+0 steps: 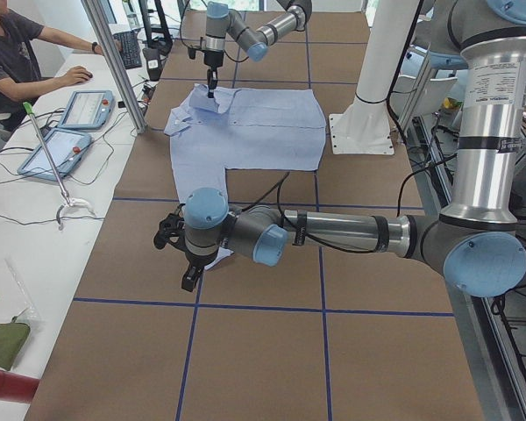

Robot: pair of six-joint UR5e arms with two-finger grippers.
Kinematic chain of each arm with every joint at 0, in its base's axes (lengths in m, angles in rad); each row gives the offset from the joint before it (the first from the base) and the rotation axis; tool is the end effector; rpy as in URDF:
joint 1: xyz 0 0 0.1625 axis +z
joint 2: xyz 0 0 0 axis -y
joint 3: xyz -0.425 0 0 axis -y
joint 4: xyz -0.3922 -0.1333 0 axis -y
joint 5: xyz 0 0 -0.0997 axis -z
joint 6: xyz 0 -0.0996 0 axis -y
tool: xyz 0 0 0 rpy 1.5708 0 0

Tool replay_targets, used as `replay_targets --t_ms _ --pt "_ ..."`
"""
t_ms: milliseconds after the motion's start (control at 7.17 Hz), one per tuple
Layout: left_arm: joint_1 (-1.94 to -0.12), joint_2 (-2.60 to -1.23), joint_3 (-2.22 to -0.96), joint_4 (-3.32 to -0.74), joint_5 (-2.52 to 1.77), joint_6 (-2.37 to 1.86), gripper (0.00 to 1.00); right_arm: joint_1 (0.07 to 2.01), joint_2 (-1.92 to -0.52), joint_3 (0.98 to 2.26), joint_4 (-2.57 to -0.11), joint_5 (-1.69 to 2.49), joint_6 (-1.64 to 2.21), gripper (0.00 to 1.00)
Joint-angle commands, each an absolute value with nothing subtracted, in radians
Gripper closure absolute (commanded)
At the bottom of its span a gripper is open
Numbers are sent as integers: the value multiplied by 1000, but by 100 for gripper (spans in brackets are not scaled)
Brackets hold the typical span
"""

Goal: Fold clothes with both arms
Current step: 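Carry the grasped cuff with the right gripper across toward the collar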

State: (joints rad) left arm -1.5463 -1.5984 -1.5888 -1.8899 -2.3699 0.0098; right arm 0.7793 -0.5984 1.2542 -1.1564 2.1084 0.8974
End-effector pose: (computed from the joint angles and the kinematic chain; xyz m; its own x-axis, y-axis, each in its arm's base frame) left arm -0.0491 -0.5228 0.5988 0.6906 0.2818 -0.6661 -0.0296 0.9312 0.3632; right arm -0.5005 -0.6102 0.1163 0.4441 -0.3143 0.8391 -0.0091 0.9348 0.3550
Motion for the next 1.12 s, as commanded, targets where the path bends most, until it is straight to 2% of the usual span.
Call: replay_targets --t_ms 0,418,837,976 --pt "-1546 -1598 -1586 -1890 -2368 9 0 735 -588 1258 -1155 2094 899 100" --pt "-1545 -1600 -1588 -1890 -2370 8 0 710 -588 1240 -1155 2091 902 100" --pt "-1545 -1601 -1589 -1893 -2370 -17 0 652 -452 1013 -1080 1965 900 100" --pt "-1545 -1603 -1588 -1893 -2370 -17 0 626 -431 1000 -1077 1903 899 1"
